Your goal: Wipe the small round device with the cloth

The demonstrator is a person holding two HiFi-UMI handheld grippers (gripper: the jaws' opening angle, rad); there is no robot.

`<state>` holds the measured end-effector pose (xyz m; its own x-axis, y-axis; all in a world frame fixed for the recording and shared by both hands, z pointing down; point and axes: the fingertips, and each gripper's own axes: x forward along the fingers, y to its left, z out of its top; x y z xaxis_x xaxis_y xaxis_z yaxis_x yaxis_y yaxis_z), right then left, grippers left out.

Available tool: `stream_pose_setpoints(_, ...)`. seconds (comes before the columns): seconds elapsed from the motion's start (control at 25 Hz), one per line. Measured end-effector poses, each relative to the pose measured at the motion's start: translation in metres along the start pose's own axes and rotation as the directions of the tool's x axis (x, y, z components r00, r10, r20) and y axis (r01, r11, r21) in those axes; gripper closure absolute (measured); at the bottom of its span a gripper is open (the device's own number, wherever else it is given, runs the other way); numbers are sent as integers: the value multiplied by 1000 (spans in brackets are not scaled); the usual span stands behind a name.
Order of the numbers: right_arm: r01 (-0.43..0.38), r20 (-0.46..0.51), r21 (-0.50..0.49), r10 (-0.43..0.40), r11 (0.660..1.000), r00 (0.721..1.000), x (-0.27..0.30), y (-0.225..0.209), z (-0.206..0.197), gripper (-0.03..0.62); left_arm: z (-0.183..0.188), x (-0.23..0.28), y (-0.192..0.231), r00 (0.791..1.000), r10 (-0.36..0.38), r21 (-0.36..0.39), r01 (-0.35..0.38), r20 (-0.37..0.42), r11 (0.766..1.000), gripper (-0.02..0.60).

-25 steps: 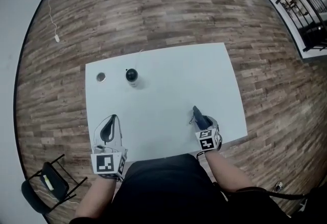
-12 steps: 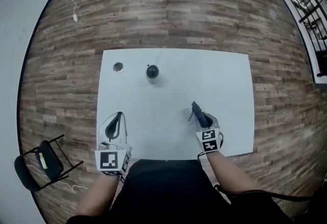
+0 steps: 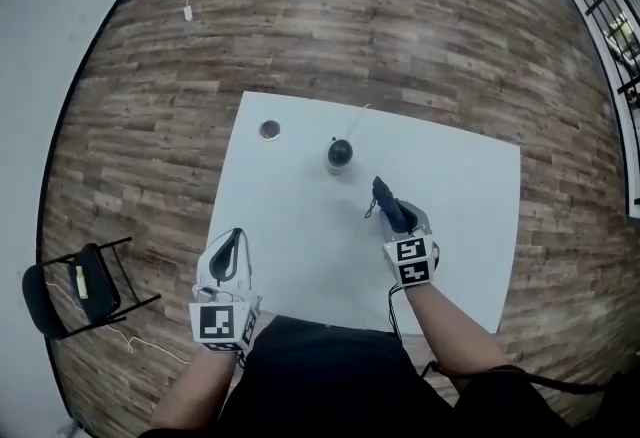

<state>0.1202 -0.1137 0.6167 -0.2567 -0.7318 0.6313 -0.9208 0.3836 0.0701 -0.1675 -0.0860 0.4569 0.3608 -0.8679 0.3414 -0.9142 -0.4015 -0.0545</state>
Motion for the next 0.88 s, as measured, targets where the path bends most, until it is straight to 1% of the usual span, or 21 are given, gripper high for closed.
stream_pose_setpoints(0.16, -21, 43, -50, 23, 999, 999, 22, -2, 34, 477, -10, -10, 11, 999, 47, -15, -48, -25, 999, 574)
stream_pose_setpoints(0.32, -29, 86, -89, 36, 996, 996, 43, -2, 70, 477, -14, -23, 20, 997, 77, -6, -77, -29, 997, 574)
stream_pose_setpoints(0.44, -34, 95, -108, 45, 994, 994, 58, -2, 90, 477, -21, -33, 30, 993, 109, -17, -110, -52, 994, 575)
stream_pose_setpoints(0.6, -36, 57, -140, 44, 990, 997, 74, -1, 103, 477, -29, -43, 38, 989, 137, -35, -140, -61, 990, 574)
stream_pose_setpoints(0.88, -66, -22, -237, 63, 969, 998, 79, 15, 101, 477, -39, -54, 42, 986, 155, -62, -159, -68, 985, 574)
